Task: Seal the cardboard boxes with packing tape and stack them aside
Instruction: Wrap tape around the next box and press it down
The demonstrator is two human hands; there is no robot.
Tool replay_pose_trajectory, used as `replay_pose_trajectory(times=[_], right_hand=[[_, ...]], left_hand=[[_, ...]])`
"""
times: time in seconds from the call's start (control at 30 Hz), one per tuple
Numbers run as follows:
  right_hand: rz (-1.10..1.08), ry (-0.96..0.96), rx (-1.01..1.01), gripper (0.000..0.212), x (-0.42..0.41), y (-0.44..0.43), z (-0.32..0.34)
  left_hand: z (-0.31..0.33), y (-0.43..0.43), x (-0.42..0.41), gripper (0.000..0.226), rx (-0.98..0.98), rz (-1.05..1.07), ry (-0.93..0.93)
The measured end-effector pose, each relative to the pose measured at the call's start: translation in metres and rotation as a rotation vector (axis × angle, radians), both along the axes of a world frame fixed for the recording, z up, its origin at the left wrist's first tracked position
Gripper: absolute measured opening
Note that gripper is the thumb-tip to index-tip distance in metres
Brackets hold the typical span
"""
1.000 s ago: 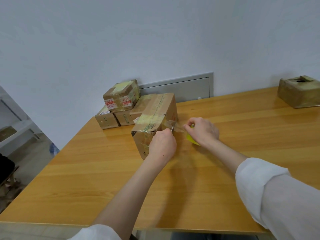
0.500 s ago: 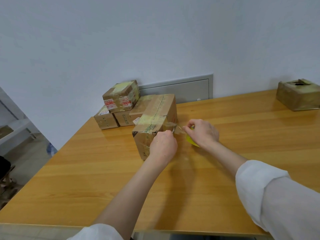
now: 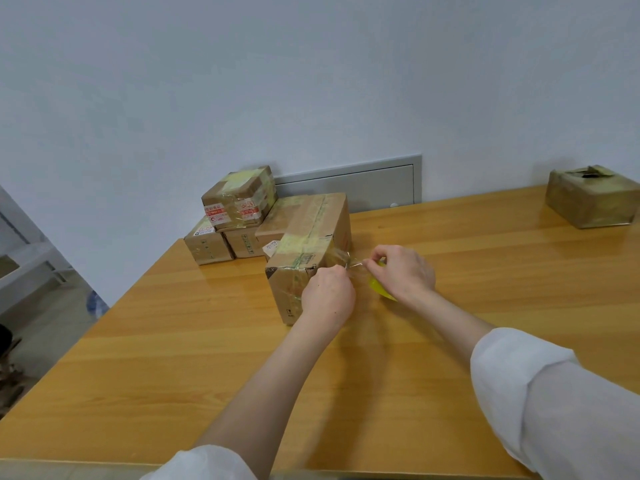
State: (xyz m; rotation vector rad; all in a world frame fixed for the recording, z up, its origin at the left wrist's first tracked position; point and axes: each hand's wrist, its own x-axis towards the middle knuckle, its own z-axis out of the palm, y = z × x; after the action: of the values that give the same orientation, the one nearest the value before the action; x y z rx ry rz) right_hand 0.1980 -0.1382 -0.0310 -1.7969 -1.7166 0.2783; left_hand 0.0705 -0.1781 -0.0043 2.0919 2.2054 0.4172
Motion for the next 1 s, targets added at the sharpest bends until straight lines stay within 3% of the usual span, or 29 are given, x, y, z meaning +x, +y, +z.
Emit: replay_pose_trajectory(times=[0.4, 0.57, 1.0], right_hand=[[0.017, -0.030, 0.014, 0.022, -0.001, -0.001, -0.003], [-0.025, 0.074, 0.008, 0.024, 0.011, 0.004, 0.003], [-0.006, 0.051, -0.006, 0.021, 0.008, 0.009, 0.002]], left_hand=[[0.008, 0.008, 0.007, 0.027, -0.166, -0.005, 0.068], [-0.007, -0.003, -0.011, 0.015, -0.250, 0.005, 0.064], [0.029, -0.008, -0.004, 0.025, 0.075, -0.078, 0.023]])
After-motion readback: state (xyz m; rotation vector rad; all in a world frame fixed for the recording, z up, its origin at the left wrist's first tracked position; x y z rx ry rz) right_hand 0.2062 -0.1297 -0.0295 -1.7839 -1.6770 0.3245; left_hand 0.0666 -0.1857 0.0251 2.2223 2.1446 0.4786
